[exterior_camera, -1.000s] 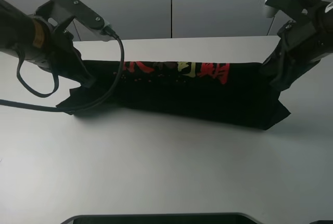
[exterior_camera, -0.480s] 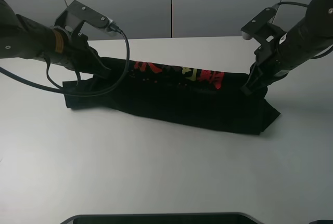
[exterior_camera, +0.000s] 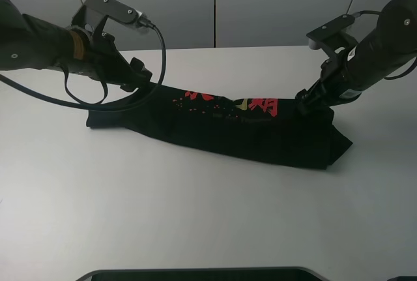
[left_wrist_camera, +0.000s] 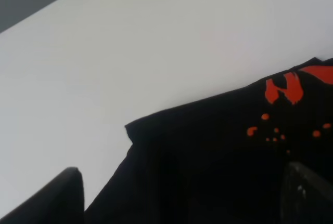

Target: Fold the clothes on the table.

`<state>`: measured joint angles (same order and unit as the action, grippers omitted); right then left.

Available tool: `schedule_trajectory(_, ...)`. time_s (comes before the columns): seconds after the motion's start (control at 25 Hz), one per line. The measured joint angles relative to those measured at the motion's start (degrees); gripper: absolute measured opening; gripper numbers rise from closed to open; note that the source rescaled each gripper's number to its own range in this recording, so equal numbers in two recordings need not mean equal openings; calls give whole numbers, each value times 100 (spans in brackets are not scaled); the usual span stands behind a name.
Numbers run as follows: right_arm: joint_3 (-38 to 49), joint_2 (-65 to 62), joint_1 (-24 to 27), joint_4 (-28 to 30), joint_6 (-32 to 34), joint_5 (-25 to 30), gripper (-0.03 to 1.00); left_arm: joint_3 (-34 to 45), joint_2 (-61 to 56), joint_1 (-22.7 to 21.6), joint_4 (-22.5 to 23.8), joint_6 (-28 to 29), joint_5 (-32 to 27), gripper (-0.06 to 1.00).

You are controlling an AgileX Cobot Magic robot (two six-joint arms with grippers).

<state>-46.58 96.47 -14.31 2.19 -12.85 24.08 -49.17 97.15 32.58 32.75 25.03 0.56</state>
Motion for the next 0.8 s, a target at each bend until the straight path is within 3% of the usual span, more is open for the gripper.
schedule_trajectory(0.24,-39,0,0,0,1428,683,100,-697,4,0,-828,17,-1775,98)
schedule_trajectory(0.36,-160,0,0,-23,1961,1064,100,-1219,134,0,-1384,-461,-2566,98)
schedule_trajectory(0.56,-353,0,0,-173,2234,1695,100,-2113,814,-138,-2517,-1389,-3623,98)
schedule_trajectory(0.8,-362,0,0,-349,2310,1981,100,-2650,1601,-648,-3275,-2053,-4148,98)
